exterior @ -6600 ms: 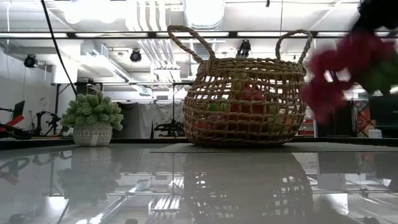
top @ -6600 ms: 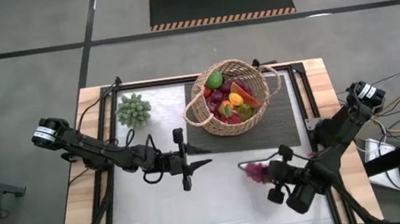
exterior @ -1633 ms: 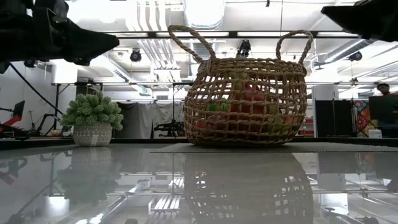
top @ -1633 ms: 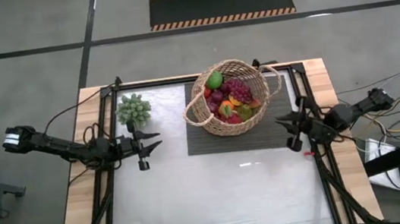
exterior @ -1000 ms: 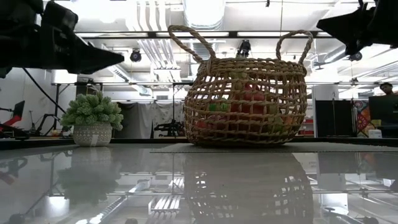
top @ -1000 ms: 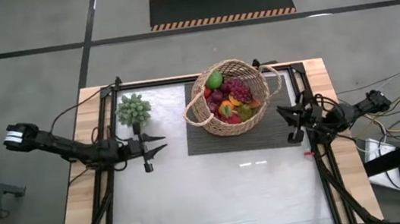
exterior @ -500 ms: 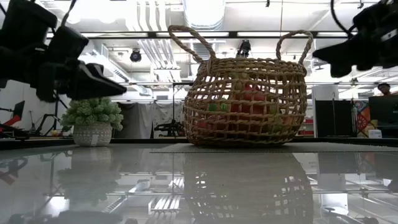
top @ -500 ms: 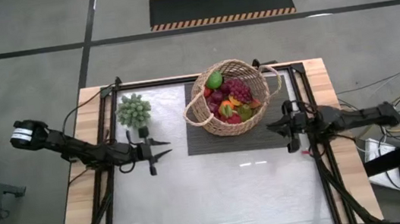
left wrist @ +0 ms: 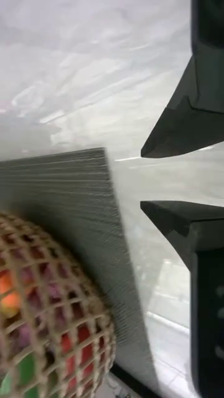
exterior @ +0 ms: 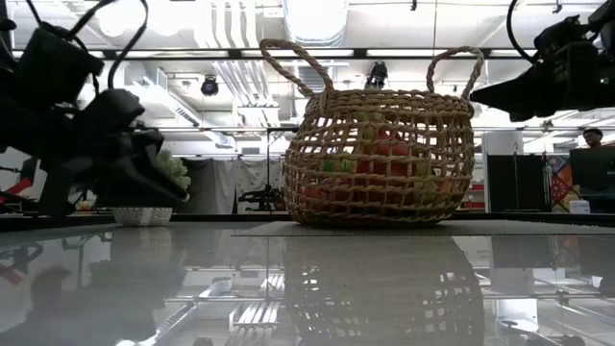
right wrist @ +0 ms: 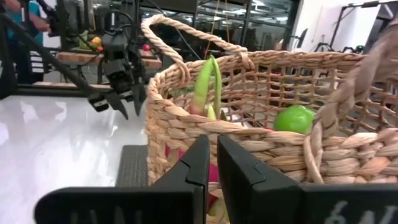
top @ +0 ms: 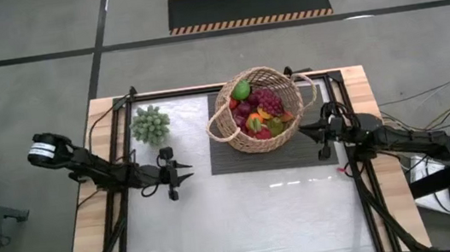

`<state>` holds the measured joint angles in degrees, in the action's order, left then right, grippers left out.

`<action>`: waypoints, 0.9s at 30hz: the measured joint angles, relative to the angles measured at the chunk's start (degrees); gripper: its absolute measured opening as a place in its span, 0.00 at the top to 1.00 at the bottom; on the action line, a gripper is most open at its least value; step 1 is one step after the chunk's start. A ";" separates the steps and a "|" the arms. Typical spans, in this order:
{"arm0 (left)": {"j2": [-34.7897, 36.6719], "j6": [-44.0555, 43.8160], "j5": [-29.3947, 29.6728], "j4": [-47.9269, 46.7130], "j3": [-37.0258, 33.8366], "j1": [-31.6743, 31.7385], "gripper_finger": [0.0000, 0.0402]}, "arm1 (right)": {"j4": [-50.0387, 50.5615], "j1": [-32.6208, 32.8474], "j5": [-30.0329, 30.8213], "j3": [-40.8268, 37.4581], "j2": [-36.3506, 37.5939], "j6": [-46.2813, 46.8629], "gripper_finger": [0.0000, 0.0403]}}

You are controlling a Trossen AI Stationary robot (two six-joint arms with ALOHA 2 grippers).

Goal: Build produce basket
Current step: Return to Home Position

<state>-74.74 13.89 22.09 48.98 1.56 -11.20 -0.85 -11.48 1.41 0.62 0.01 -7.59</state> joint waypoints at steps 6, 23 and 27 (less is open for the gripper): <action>-5.13 0.00 0.00 0.03 0.00 0.00 0.74 | 0.05 0.11 -0.08 -0.02 0.00 2.57 0.94; -8.49 0.58 0.09 2.99 2.57 0.00 0.74 | -0.52 -2.34 0.13 -0.04 -0.52 7.60 0.94; -8.44 0.41 0.09 4.12 3.22 0.00 0.74 | -0.54 -2.32 0.13 -0.04 -1.28 7.58 0.94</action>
<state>-83.18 14.30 22.17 53.09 4.78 -11.20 -1.39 -13.80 1.54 0.58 -1.27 -0.01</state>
